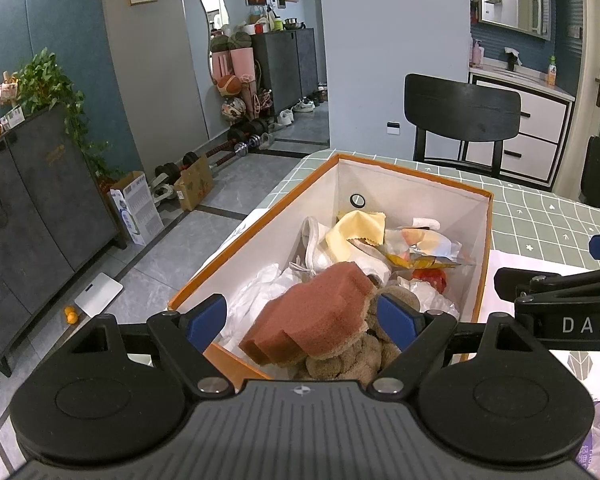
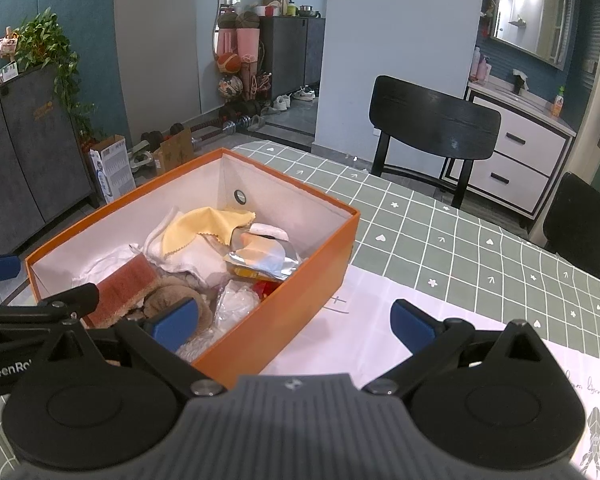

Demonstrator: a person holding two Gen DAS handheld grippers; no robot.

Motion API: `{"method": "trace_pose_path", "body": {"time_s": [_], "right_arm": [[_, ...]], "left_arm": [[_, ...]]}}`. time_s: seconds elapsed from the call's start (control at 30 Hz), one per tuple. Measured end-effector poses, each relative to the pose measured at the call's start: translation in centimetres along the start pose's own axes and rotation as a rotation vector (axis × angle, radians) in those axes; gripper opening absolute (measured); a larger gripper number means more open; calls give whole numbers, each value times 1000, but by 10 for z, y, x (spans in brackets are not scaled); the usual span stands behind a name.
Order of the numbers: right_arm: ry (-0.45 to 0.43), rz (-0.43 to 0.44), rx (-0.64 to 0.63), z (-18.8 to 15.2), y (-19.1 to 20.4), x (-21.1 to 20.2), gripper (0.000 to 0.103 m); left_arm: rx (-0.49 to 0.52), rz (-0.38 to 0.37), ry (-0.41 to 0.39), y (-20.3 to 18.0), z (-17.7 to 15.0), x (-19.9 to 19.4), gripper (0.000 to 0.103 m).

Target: Organize soft objects

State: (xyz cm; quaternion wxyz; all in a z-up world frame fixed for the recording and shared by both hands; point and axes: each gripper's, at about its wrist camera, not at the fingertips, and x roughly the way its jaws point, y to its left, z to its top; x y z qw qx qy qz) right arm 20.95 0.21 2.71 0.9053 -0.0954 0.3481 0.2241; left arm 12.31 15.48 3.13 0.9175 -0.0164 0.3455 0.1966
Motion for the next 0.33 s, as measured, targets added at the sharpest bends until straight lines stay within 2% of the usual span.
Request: {"method": "trace_pose_path", "body": {"time_s": [0.33], "right_arm": [[1, -1, -3, 0, 0, 1, 100]], "left_arm": [[12, 16, -22, -4, -3, 0, 100]]}}
